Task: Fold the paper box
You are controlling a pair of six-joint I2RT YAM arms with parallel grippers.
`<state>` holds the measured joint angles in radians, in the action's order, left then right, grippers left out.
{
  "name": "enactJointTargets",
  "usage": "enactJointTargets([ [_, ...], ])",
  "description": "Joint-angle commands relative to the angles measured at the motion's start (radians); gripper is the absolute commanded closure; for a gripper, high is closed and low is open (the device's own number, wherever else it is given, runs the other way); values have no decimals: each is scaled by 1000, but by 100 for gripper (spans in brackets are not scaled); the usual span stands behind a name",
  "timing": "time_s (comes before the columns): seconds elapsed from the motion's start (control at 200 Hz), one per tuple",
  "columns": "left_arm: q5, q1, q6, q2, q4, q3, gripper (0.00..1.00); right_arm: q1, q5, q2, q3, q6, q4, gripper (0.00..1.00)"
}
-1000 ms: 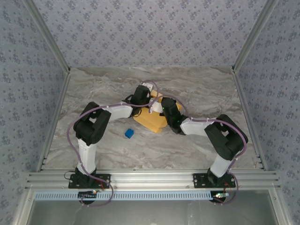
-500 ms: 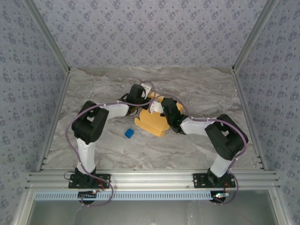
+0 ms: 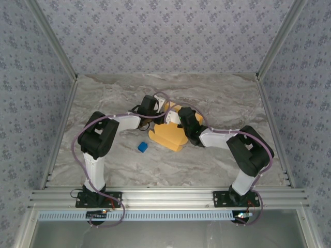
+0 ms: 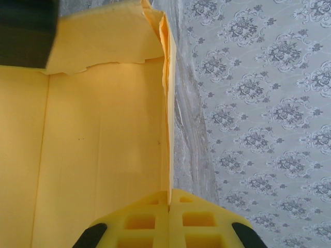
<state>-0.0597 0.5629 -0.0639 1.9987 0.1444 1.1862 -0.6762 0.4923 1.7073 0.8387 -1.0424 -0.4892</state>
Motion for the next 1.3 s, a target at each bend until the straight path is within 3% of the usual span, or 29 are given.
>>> enactJointTargets([
  [0.0, -6, -10, -11, -28, -25, 6, 41, 5, 10, -23, 17, 19, 57, 100],
  [0.445, 5, -4, -53, 32, -44, 108, 48, 0, 4, -14, 12, 37, 58, 100],
  [0.809, 129, 14, -92, 39, -65, 95, 51, 2, 3, -22, 15, 35, 63, 100],
  [1.149, 277, 33, -162, 38, -48, 89, 62, -6, 3, -20, 14, 49, 67, 100],
  [1.299, 225, 39, -167, 36, -12, 82, 62, -8, 8, -16, 14, 48, 64, 100],
])
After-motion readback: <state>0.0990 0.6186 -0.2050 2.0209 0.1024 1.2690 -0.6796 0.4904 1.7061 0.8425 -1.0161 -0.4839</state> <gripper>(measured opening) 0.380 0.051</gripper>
